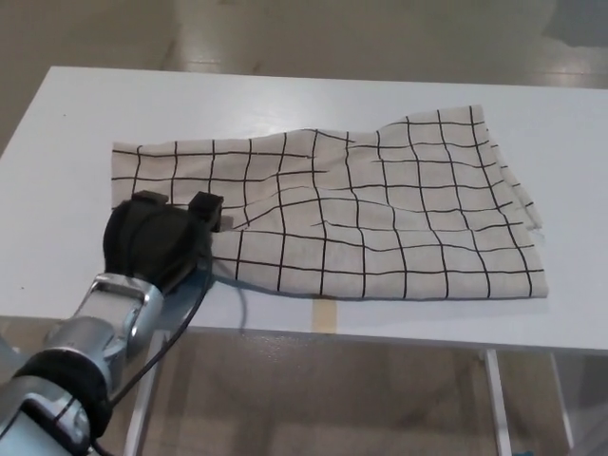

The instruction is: Use the left hand to fold a white towel with checkered patterns in half.

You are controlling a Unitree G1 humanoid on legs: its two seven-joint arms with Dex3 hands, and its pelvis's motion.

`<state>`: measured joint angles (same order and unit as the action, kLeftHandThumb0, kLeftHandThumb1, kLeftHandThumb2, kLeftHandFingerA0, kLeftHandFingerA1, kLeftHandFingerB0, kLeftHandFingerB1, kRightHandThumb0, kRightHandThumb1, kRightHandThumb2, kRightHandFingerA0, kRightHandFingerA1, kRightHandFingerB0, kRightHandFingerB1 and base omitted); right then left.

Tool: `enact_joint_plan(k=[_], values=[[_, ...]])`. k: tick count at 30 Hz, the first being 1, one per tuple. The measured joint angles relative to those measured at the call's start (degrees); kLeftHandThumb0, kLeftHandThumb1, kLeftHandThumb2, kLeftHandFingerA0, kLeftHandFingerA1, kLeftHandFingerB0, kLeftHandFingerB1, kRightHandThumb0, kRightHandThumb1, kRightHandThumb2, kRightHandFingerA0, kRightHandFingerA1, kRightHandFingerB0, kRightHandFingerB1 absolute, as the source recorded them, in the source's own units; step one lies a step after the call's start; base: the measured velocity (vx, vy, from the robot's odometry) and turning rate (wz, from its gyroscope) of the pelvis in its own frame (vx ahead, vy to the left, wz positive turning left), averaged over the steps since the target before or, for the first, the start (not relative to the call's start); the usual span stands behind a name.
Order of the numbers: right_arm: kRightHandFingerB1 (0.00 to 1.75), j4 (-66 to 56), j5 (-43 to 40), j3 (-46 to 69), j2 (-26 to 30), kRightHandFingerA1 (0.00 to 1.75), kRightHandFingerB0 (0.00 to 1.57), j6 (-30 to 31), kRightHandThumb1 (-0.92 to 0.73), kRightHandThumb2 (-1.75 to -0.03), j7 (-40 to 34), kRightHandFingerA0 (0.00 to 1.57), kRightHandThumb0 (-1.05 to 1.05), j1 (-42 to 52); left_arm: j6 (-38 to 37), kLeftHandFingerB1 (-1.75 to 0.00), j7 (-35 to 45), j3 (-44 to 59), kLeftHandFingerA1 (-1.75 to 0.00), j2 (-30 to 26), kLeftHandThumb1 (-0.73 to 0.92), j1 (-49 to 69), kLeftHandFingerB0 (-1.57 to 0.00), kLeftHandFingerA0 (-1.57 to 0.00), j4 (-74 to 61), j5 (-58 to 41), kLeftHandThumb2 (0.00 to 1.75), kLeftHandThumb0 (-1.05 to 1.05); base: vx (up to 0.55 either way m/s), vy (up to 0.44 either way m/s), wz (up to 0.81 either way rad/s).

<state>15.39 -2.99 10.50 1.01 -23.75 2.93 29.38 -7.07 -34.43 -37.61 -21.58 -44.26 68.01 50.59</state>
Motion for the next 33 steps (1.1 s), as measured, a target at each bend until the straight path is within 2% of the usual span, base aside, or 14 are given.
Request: enact_joint_plan(k=[10, 11, 19, 20, 28, 33], values=[[0.45, 0.0, 0.0, -0.1, 0.3, 0.53, 0.34, -0.3, -0.71, -0.60, 0.1, 0.42, -0.19, 0.0, -4.2, -1.73, -3.8, 0.2, -1.75, -6.4, 0.68, 0.3, -0.61, -0.80, 2.5, -0.1, 0.57, -0.21, 0.00, 0.000, 0.00], [0.45, 0.1, 0.0, -0.1, 0.3, 0.53, 0.35, -0.3, -0.71, -0.60, 0.1, 0.43, -0.18, -0.1, -4.6, -1.32, -3.9, 0.1, -1.42, -8.0, 0.49, -0.1, -0.94, -1.13, 2.8, 0.0, 0.81, -0.30, 0.00, 0.000, 0.00], [0.45, 0.2, 0.0, -0.2, 0.3, 0.53, 0.34, -0.5, -0.70, -0.60, 0.0, 0.43, -0.19, -0.5, -5.9, -1.32, -4.5, -0.4, -1.42, -14.3, 0.49, -4.4, -0.95, -1.14, 3.8, 0.6, 0.81, -0.30, 0.00, -0.002, 0.02], [0.45, 0.2, 0.0, -0.2, 0.2, 0.53, 0.34, -0.5, -0.70, -0.60, 0.0, 0.43, -0.19, -0.5, -6.0, -1.68, -4.6, -0.8, -1.75, -14.6, 0.68, -4.8, -0.65, -0.79, 3.8, 0.8, 0.57, -0.22, 0.00, 0.000, 0.00], [0.45, 0.1, -0.1, -0.2, 0.3, 0.53, 0.35, -0.5, -0.70, -0.60, 0.0, 0.43, -0.19, -0.4, -6.0, -1.69, -5.4, -4.8, -1.75, -16.1, 0.65, -10.2, -0.64, -0.78, 3.4, 3.6, 0.55, -0.20, 0.00, 0.000, 0.00], [0.45, 0.1, 0.0, -0.2, 0.3, 0.53, 0.36, -0.5, -0.70, -0.60, -0.1, 0.44, -0.20, -0.4, -6.2, -1.66, -7.2, -7.4, -1.75, -16.1, 0.56, -14.1, -0.66, -0.78, 2.7, 5.9, 0.55, -0.28, 0.00, 0.000, 0.00]])
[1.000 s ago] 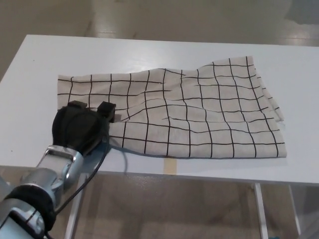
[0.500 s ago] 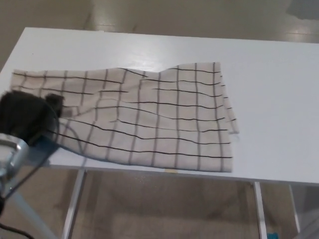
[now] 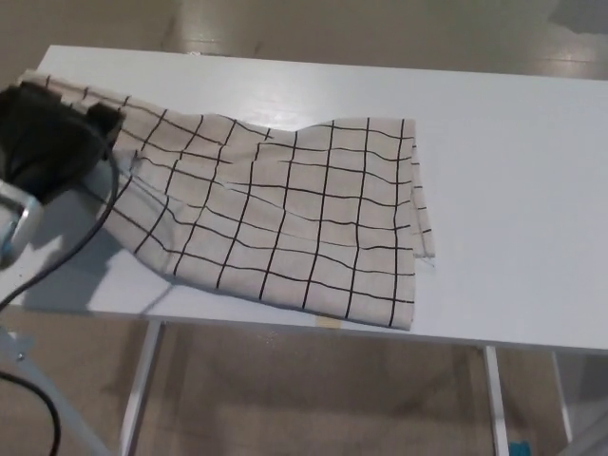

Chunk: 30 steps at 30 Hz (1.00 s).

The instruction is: Use the left hand to fold a white towel with checkered patterns in half.

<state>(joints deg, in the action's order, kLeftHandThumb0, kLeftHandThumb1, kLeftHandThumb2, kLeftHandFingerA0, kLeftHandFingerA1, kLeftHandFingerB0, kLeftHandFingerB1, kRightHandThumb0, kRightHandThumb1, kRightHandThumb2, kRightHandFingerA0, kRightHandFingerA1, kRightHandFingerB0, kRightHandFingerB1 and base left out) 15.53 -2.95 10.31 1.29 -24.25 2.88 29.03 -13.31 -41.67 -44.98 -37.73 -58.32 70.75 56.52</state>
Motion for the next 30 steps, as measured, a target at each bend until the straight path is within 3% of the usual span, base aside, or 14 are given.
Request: enact_joint_plan(k=[1, 2, 3, 4, 5, 9, 12, 17, 19, 20, 25, 28, 29, 30], values=[[0.45, 0.0, 0.0, 0.0, 0.0, 0.53, 0.36, 0.0, -0.70, -0.60, 0.0, 0.44, -0.20, 0.0, 0.0, -1.30, -0.1, -0.2, -1.75, 0.0, 0.51, -0.3, -0.90, -0.79, 0.0, 0.2, 0.54, -0.35, 0.00, 0.000, 0.00], [0.45, 0.0, 0.1, 0.0, 0.0, 0.53, 0.36, 0.0, -0.70, -0.60, 0.0, 0.44, -0.20, 0.0, 0.0, -1.30, -0.4, -1.2, -1.75, 0.1, 0.51, -1.5, -0.90, -0.79, -0.3, 1.1, 0.54, -0.35, 0.00, 0.000, 0.00], [0.45, 0.1, 0.1, 0.0, 0.0, 0.53, 0.35, 0.0, -0.71, -0.60, 0.0, 0.43, -0.21, 0.0, -0.1, -0.58, -0.4, -1.6, -1.74, 0.1, 0.49, -2.1, -1.05, -0.84, -0.5, 1.4, 0.55, -0.34, 0.00, 0.000, 0.00], [0.45, 0.2, 0.1, 0.0, 0.0, 0.53, 0.35, -0.2, -0.71, -0.60, -0.1, 0.43, -0.21, 0.0, -0.5, -0.58, -1.1, -3.0, -1.74, 0.1, 0.49, -3.6, -1.05, -0.84, -1.2, 2.5, 0.55, -0.34, 0.00, 0.000, 0.00], [0.45, 0.2, 0.1, 0.0, 0.0, 0.53, 0.35, -0.2, -0.71, -0.60, -0.1, 0.43, -0.21, -0.1, -0.7, -0.52, -1.5, -3.6, -1.67, 0.1, 0.47, -4.3, -0.94, -0.90, -1.4, 3.0, 0.56, -0.36, 0.00, 0.000, 0.00], [0.45, 0.2, 0.0, 0.1, 0.0, 0.53, 0.35, -0.2, -0.71, -0.60, -0.1, 0.43, -0.21, -0.3, -3.1, -0.54, -3.4, -7.4, -1.60, 0.6, 0.41, -9.2, -0.90, -0.97, -3.8, 5.9, 0.59, -0.40, 0.00, 0.000, 0.00], [0.45, -0.1, -0.1, 0.0, -0.1, 0.53, 0.35, -0.2, -0.71, -0.61, -0.1, 0.43, -0.21, -0.2, -5.6, -0.57, -4.6, -9.3, -1.67, 1.5, 0.45, -13.2, -1.01, -0.93, -6.3, 7.8, 0.55, -0.30, 0.00, 0.000, 0.00], [0.45, -0.5, -0.3, 0.0, -0.1, 0.53, 0.35, -0.1, -0.72, -0.61, 0.1, 0.43, -0.21, -0.1, -9.1, -0.62, -5.5, -10.0, -1.72, 4.6, 0.47, -17.6, -1.06, -0.89, -11.5, 9.1, 0.55, -0.28, 0.00, 0.000, 0.00], [0.46, -0.8, -0.3, -0.1, -0.1, 0.53, 0.38, 0.0, -0.72, -0.61, 0.1, 0.44, -0.20, -0.1, -10.1, -0.58, -5.5, -10.0, -1.70, 6.1, 0.47, -18.3, -1.01, -0.92, -13.6, 9.5, 0.56, -0.31, 0.00, 0.000, 0.00], [0.47, -1.0, -0.3, -0.2, -0.1, 0.52, 0.40, 0.0, -0.72, -0.61, 0.1, 0.46, -0.21, -0.1, -10.4, -0.57, -5.5, -10.0, -1.60, 6.7, 0.45, -18.5, -0.94, -0.98, -14.3, 9.6, 0.60, -0.39, 0.00, 0.000, 0.00], [0.48, -2.0, 0.0, -0.3, 0.0, 0.53, 0.41, 0.3, -0.72, -0.61, 0.0, 0.46, -0.21, 0.0, -12.1, -0.58, -5.6, -10.3, -1.54, 11.0, 0.44, -19.8, -0.95, -1.01, -18.3, 10.7, 0.61, -0.38, 0.00, 0.000, 0.00], [0.48, -2.3, 0.1, -0.3, 0.1, 0.53, 0.41, 0.5, -0.72, -0.61, -0.1, 0.46, -0.22, 0.0, -12.6, -0.58, -6.0, -10.6, -1.51, 12.7, 0.44, -20.2, -0.96, -1.03, -19.4, 11.4, 0.61, -0.37, 0.00, 0.000, 0.00], [0.49, -2.3, 0.1, -0.3, 0.1, 0.53, 0.42, 0.5, -0.73, -0.61, -0.1, 0.46, -0.22, 0.0, -12.6, -0.65, -6.0, -10.6, -1.54, 12.7, 0.46, -20.2, -1.08, -1.06, -19.4, 11.4, 0.56, -0.30, 0.00, 0.000, 0.00], [0.49, -2.5, 0.1, -0.3, 0.2, 0.53, 0.42, 0.7, -0.73, -0.61, -0.1, 0.46, -0.22, -0.1, -13.1, -0.65, -6.5, -10.8, -1.54, 14.0, 0.46, -20.3, -1.08, -1.06, -20.2, 12.3, 0.56, -0.30, 0.00, 0.000, 0.00]])
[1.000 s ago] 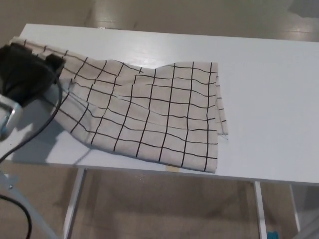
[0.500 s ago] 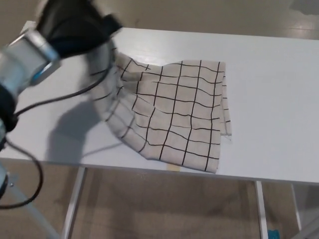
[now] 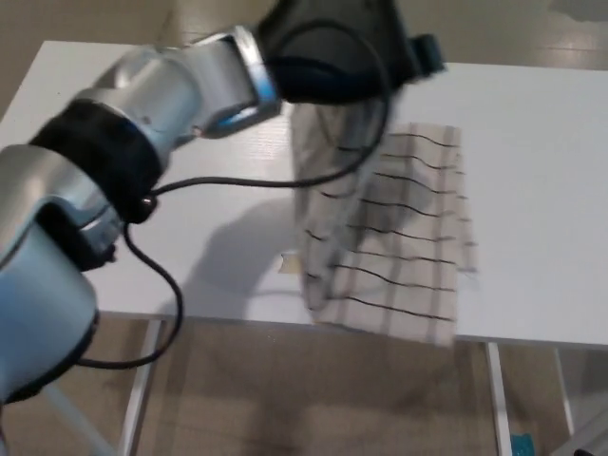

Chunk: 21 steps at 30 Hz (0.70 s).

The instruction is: Use the left hand to fold a white towel with checkered patterns in half.

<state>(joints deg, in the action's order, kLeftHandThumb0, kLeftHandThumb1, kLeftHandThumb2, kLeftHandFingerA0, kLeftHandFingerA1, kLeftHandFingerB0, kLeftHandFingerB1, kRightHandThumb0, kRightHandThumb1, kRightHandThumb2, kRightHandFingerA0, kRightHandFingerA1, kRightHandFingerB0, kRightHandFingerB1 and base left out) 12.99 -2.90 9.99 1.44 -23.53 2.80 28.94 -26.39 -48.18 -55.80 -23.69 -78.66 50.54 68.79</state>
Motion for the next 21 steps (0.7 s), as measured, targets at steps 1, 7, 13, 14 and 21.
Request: enact_joint_plan(k=[1, 7, 13, 14, 21], values=[[0.49, -0.2, 0.0, 0.0, 0.0, 0.53, 0.42, 0.2, -0.73, -0.61, 0.0, 0.46, -0.22, 0.1, -0.1, -0.65, -0.1, -0.1, -1.54, 0.4, 0.46, 0.0, -1.08, -1.06, -0.2, 0.2, 0.56, -0.30, 0.00, 0.000, 0.00], [0.51, -2.0, -0.3, -0.2, 0.1, 0.55, 0.46, 1.7, -0.73, -0.61, 0.3, 0.50, -0.22, 0.1, -0.3, -1.23, -0.2, -1.7, -1.59, 3.4, 0.45, 1.1, -1.02, -1.04, -1.3, 1.5, 0.61, -0.33, 0.00, 0.000, 0.00], [0.52, -2.4, -0.3, -0.6, 0.1, 0.55, 0.49, 2.2, -0.73, -0.61, 0.7, 0.52, -0.23, 0.4, -0.2, -1.21, -0.5, -6.3, -1.40, 5.9, 0.36, 7.6, -0.97, -1.23, -2.1, 3.9, 0.77, -0.29, 0.00, 0.000, 0.00], [0.52, -2.5, -0.4, -0.6, 0.0, 0.55, 0.49, 2.3, -0.73, -0.61, 0.8, 0.52, -0.23, 0.5, -0.2, -1.21, -0.5, -7.3, -1.40, 6.3, 0.36, 9.0, -0.97, -1.23, -2.0, 4.5, 0.77, -0.29, 0.00, 0.000, 0.00], [0.52, -3.0, -0.4, -0.6, 0.2, 0.52, 0.50, 3.2, -0.72, -0.60, 1.2, 0.51, -0.24, 0.3, 0.2, -0.10, 3.4, -9.7, 0.00, 7.7, 0.46, 15.6, 0.00, 0.00, -0.4, 5.0, 0.89, -0.84, 0.00, 0.000, 0.00]])
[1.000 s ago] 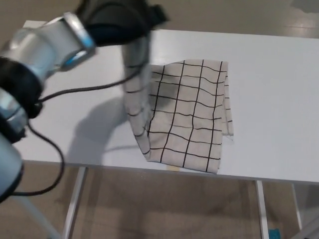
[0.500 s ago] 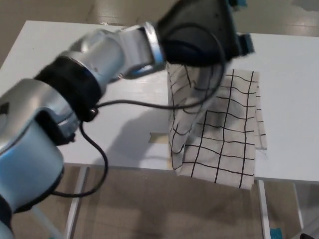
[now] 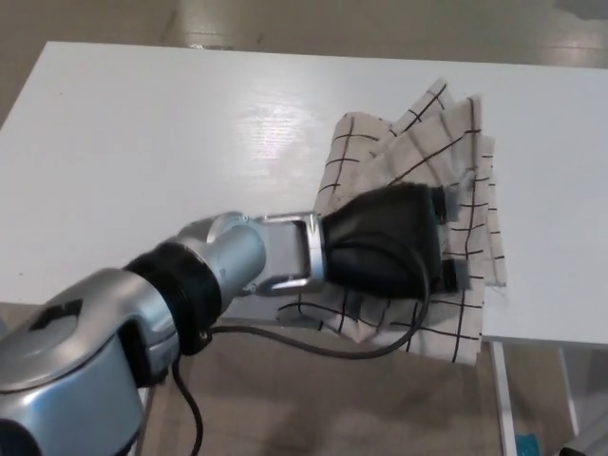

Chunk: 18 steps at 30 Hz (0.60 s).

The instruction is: Use the left hand to fold a white towel with checkered patterns in half.

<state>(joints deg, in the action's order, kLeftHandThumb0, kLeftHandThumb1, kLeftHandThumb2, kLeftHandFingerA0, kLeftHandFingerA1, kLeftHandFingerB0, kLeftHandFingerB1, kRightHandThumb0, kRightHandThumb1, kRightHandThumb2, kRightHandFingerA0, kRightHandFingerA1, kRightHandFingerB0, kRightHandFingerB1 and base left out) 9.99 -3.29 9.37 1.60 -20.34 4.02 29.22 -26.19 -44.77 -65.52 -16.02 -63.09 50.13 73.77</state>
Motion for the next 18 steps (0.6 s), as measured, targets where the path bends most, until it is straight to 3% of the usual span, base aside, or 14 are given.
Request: enact_joint_plan(k=[2, 3, 18], values=[[0.52, 0.0, 0.1, 0.0, 0.0, 0.52, 0.50, 0.0, -0.71, -0.60, 0.0, 0.51, -0.24, -0.4, 0.5, -0.13, 2.8, 0.5, 0.00, 0.2, 0.45, 0.6, 0.00, 0.00, -0.4, -0.2, 0.90, -0.84, 0.00, 0.000, 0.00], [0.52, 0.0, 0.1, 0.0, 0.0, 0.52, 0.50, 0.0, -0.71, -0.60, 0.0, 0.51, -0.24, -0.5, 0.6, -0.19, 3.1, 0.6, 0.00, 0.3, 0.54, 0.7, 0.00, 0.00, -0.4, -0.3, 0.66, -0.99, 0.00, 0.000, 0.00], [0.52, 0.0, 0.5, 0.0, 0.0, 0.51, 0.50, 0.0, -0.70, -0.60, -0.1, 0.52, -0.24, -1.1, 2.3, -0.16, 17.2, 5.1, 0.00, 1.3, 0.57, 2.5, 0.00, 0.00, -3.7, -3.0, 0.66, -1.00, 0.00, 0.000, 0.00]])
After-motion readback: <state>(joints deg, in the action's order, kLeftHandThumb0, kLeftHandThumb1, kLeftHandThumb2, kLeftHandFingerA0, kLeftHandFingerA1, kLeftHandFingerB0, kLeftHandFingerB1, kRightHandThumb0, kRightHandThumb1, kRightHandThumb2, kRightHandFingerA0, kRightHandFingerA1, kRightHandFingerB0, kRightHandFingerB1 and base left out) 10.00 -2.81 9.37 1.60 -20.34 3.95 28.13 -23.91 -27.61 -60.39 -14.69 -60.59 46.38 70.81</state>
